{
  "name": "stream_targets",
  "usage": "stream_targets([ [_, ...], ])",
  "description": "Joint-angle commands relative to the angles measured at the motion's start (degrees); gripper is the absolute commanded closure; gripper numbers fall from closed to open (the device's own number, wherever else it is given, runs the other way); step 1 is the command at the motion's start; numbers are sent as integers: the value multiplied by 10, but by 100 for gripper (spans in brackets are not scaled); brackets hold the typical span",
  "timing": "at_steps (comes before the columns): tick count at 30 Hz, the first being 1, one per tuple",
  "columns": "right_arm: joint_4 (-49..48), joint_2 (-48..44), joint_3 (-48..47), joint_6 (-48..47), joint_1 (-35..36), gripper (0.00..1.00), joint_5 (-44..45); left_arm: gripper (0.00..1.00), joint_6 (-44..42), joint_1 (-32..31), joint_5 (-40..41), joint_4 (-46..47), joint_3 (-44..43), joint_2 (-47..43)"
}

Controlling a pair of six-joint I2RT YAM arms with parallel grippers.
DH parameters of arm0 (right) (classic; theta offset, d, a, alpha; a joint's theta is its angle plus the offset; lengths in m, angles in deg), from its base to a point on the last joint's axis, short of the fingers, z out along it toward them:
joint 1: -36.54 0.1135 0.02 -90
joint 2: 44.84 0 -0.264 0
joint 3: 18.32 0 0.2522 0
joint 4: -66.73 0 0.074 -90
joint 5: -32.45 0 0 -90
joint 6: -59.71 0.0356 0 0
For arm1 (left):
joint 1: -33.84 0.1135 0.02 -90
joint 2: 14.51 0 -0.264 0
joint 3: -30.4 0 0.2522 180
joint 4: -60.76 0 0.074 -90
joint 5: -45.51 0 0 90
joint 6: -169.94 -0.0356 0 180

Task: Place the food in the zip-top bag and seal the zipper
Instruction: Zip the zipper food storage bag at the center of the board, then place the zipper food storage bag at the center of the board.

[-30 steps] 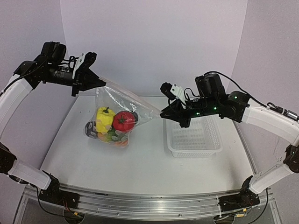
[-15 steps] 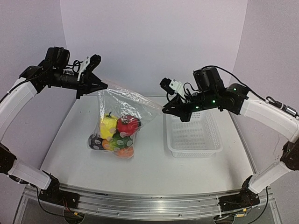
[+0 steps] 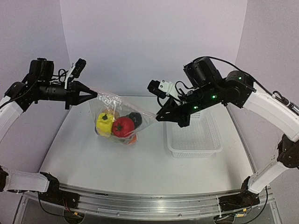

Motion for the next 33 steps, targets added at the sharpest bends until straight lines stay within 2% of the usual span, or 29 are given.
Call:
stream_targets([
  [1, 138, -24, -82, 45, 44, 100, 10, 100, 83, 2, -75, 6, 12, -56],
  [4, 169, -21, -87, 75, 46, 100, -19, 100, 148, 2, -81, 13, 42, -69],
  [7, 170, -3, -82, 63, 32, 100, -41, 100, 211, 3, -49, 35, 90, -61],
  [9, 170, 32, -92, 71, -22, 100, -105, 100, 224, 4, -40, 38, 108, -28],
  [11, 168, 90, -106, 85, -84, 100, -177, 100, 235, 8, -46, 45, 114, 16],
  [13, 170, 150, -138, 79, -126, 100, -206, 100, 245, 18, -66, 70, 123, 67],
  [17, 171, 312, -275, 89, -184, 100, -237, 100, 249, 64, -62, 148, 127, 171],
  [20, 169, 421, -389, 110, -213, 100, -217, 100, 244, 90, -43, 189, 106, 244],
  [24, 165, 502, -465, 105, -226, 100, -151, 100, 233, 96, -34, 180, 43, 332],
  [27, 138, 523, -477, 111, -226, 100, -117, 100, 247, 97, -31, 196, 11, 385],
  [33, 50, 518, -437, 123, -226, 100, -51, 100, 283, 98, 0, 268, -1, 445],
])
